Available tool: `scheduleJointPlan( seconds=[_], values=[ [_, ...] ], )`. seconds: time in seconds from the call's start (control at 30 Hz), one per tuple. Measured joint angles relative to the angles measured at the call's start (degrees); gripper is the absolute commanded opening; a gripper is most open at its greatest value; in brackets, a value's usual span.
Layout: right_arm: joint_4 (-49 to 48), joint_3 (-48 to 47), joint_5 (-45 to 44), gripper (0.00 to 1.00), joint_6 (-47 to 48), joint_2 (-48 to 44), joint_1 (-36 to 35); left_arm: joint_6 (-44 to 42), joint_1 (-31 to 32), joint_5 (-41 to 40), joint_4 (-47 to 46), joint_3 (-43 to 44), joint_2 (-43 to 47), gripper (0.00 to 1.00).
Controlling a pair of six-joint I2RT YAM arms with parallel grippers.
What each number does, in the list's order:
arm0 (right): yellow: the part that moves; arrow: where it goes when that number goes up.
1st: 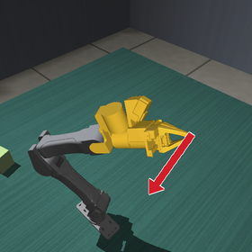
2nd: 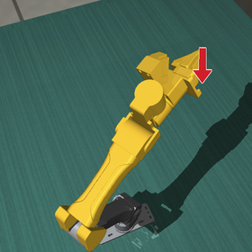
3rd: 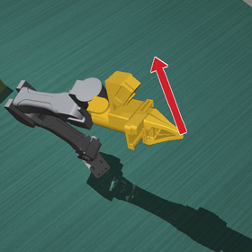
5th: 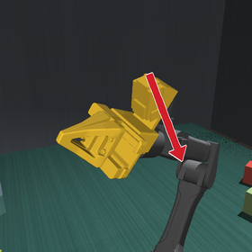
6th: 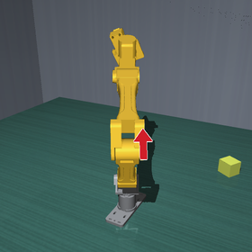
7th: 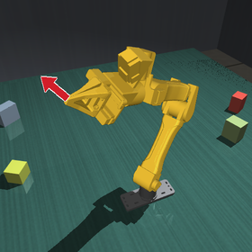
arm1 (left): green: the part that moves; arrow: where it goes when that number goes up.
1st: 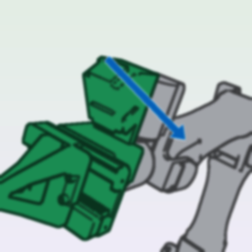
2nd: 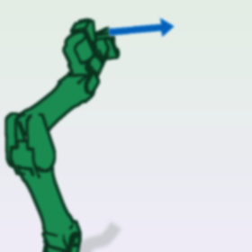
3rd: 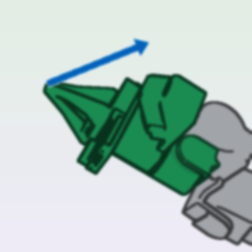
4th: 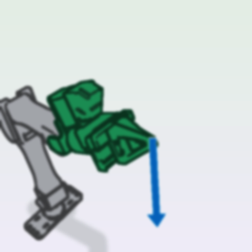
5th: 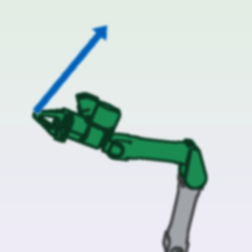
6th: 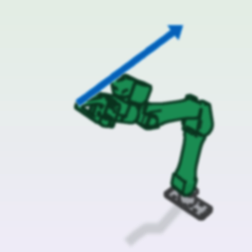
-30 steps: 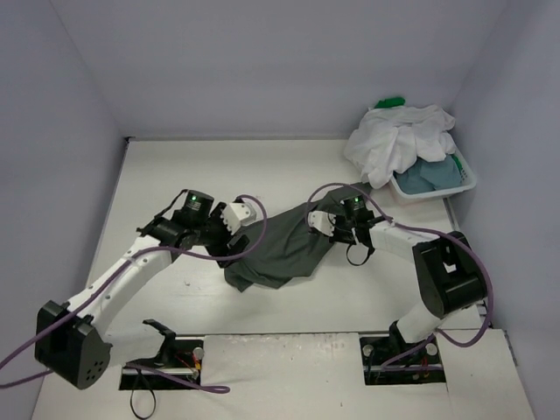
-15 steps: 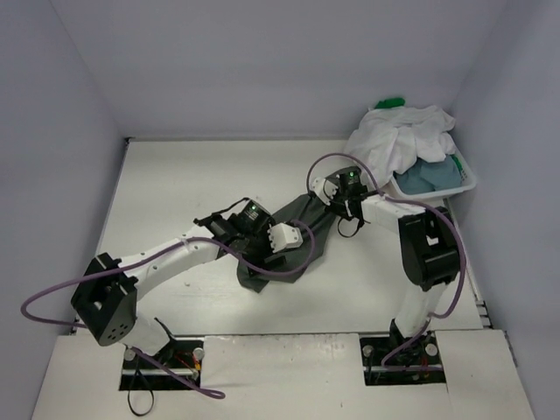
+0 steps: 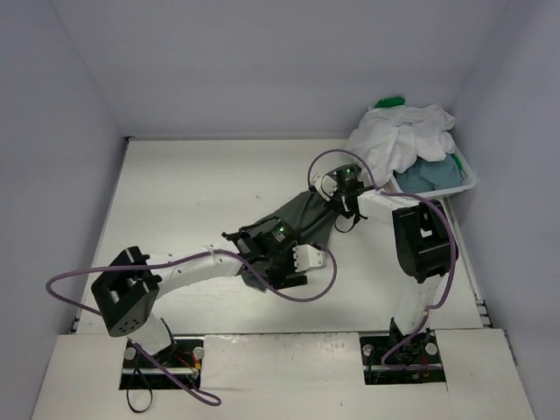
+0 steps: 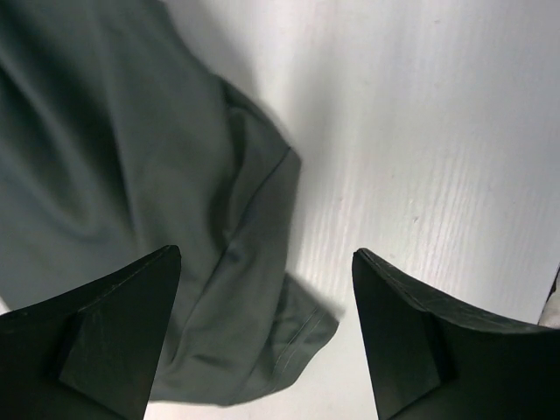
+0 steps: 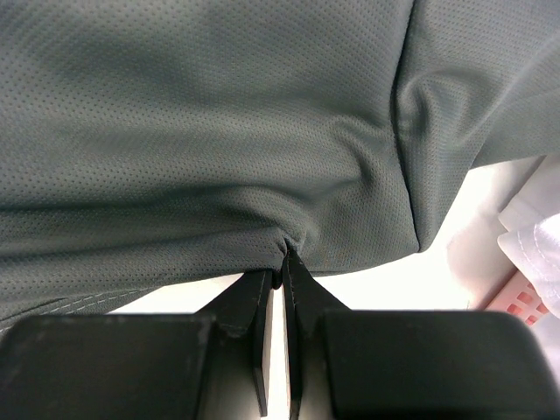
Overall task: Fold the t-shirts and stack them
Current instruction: Flatten out the crumpled T-shirt at the center of the board.
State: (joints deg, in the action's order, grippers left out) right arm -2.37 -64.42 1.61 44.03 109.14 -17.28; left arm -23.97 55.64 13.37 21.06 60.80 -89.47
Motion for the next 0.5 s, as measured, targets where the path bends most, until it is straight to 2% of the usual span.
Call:
scheduleJointPlan(
  seconds=[0.17,0.5],
  values=[
    [0.3,-0.4,-1.0,0.0,-0.8,0.2,0.1,0.0,2.1,-0.1,-2.4,-0.4,-4.1,0.73],
    [0.5,-0.4,-0.7,0.0,-1.6,0.2,0.5,-0.3,2.4,-1.9,-8.0,-0.6,-10.3,0.73]
  ],
)
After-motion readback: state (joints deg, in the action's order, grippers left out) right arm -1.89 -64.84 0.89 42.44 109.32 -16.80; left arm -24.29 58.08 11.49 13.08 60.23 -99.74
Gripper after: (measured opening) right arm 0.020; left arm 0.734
